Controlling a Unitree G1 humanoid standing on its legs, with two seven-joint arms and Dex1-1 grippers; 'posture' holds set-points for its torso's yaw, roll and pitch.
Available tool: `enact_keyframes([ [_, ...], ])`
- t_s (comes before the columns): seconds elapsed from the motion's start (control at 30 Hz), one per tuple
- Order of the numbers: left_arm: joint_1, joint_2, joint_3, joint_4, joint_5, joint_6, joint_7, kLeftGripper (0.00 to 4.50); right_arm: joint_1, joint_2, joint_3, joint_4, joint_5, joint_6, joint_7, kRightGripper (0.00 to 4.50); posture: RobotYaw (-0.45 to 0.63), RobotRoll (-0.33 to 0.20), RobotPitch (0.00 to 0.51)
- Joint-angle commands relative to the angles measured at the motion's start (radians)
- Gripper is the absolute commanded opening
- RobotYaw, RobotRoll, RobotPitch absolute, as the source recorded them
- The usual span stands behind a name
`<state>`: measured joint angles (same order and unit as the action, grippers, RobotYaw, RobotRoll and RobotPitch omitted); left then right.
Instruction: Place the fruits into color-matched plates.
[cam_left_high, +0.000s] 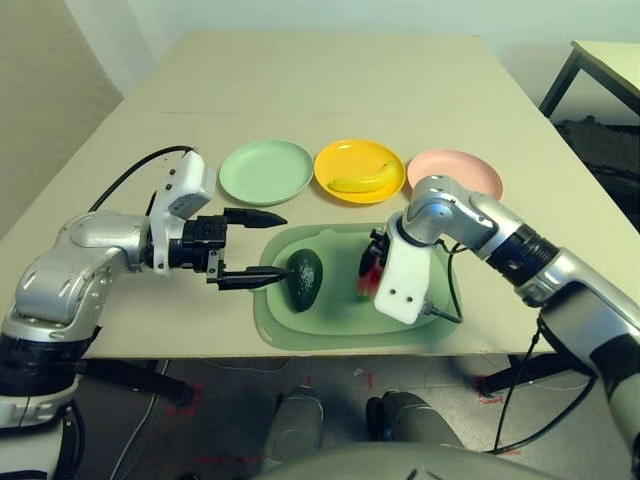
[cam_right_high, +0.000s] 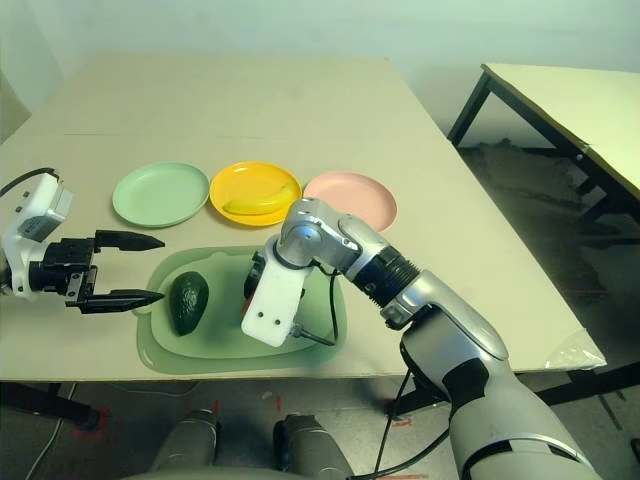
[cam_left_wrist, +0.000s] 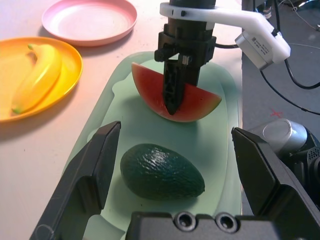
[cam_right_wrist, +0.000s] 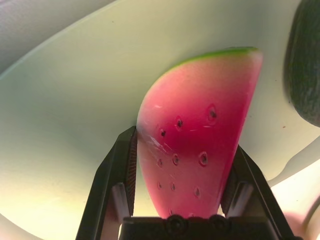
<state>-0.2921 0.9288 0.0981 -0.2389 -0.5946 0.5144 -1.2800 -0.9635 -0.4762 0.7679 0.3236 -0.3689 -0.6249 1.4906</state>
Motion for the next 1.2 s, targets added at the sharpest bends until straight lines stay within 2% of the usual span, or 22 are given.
enact_keyframes([
  [0.03,-0.012,-0.003,-0.013,0.008,0.007,-0.008,-0.002,4.50,-0.039,-0.014,-0.035,0.017,0.029,0.016,0.005,2.21,0.10,0.000,0.096],
  [0.23,-0.022,-0.013,-0.004,0.029,0.012,0.022,0.055,4.50,-0.212,-0.030,-0.112,0.243,0.007,-0.011,-0.080,2.21,0.09,0.000,0.095],
  [0.37,-0.030,-0.015,-0.016,0.032,0.016,0.033,0.075,4.50,-0.324,-0.056,-0.112,0.501,-0.074,-0.103,-0.188,2.21,0.09,0.000,0.099],
  [0.5,-0.032,-0.018,-0.021,0.033,0.018,0.034,0.080,4.50,-0.386,-0.069,-0.095,0.707,-0.165,-0.163,-0.296,2.21,0.08,0.000,0.100],
  [0.63,-0.026,-0.020,-0.024,0.025,0.020,0.035,0.084,4.50,-0.384,-0.064,-0.060,0.850,-0.275,-0.164,-0.449,2.21,0.09,0.000,0.100],
  [0.8,-0.001,-0.011,-0.016,0.004,0.017,0.041,0.082,4.50,-0.379,-0.047,-0.034,0.939,-0.359,-0.120,-0.587,2.21,0.10,0.000,0.104],
  [1.2,0.027,0.013,-0.007,-0.017,0.024,0.030,0.076,4.50,-0.357,-0.026,0.009,0.994,-0.467,-0.098,-0.714,2.21,0.11,0.000,0.116],
])
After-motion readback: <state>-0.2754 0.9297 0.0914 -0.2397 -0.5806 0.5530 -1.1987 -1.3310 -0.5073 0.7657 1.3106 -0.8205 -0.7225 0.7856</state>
